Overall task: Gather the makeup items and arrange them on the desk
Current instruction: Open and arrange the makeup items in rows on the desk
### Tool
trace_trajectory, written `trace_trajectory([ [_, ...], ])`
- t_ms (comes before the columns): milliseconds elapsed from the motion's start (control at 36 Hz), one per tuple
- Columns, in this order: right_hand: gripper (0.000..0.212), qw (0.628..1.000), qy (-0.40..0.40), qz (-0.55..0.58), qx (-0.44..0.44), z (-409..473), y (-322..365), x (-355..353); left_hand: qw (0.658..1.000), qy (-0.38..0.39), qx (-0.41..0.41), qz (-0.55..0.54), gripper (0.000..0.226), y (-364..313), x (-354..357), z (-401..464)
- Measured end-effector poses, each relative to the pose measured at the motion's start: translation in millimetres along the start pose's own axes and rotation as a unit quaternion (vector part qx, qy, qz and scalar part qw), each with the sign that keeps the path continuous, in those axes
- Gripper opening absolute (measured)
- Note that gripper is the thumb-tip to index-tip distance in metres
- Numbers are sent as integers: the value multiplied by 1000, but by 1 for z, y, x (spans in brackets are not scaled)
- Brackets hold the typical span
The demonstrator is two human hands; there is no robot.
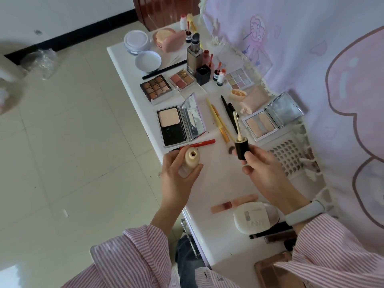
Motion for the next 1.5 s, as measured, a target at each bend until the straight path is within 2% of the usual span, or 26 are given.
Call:
trace_trajectory([
  [83,27,998,-7,-59,3,1,-6,3,1000,-4,14,6,53,-1,-1,-2],
  [278,19,983,13,-174,-60,0,-6,29,999,-18,27,5,49,1,-7,-5],
  [444,21,955,-42,-254,-148,6,-3,37,999,-19,25,-5,49,3,-8,-5],
  [528,23,943,-38,-278,-180,5,0,43,999,-10,28,-25,53,3,-6,-5],
  [639,27,912,-36,-355,-201,9,-3,49,999,-2,33,-27,66,5,-4,-6],
  [694,31,884,-45,-413,-215,11,-4,49,1000,9,21,-21,70,9,-1,-6],
  [778,32,843,-55,-481,-235,13,-4,52,999,20,31,-7,63,10,1,-6],
  [861,35,823,-57,-509,-247,12,-4,54,999,24,37,-5,51,8,1,-4],
  [1000,37,823,-47,-506,-255,13,-4,57,999,53,-4,-13,48,9,4,0],
  [1222,34,831,-40,-490,-259,15,-4,57,998,41,-37,-10,51,12,8,1],
  [1361,37,828,-37,-491,-268,8,0,55,1000,29,-7,6,57,9,11,1],
  [1500,32,818,-75,-513,-248,-11,11,25,999,26,-42,3,55,15,12,0],
])
Point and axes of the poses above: each hand's wrist, its own z-axis towards the middle knuckle, its own x-axis out of the palm, y = z × x, the point moved 8 cm from there along z, towards the middle knuckle, and after that the axes turned 5 degrees about -y, right-handed, at the moved point
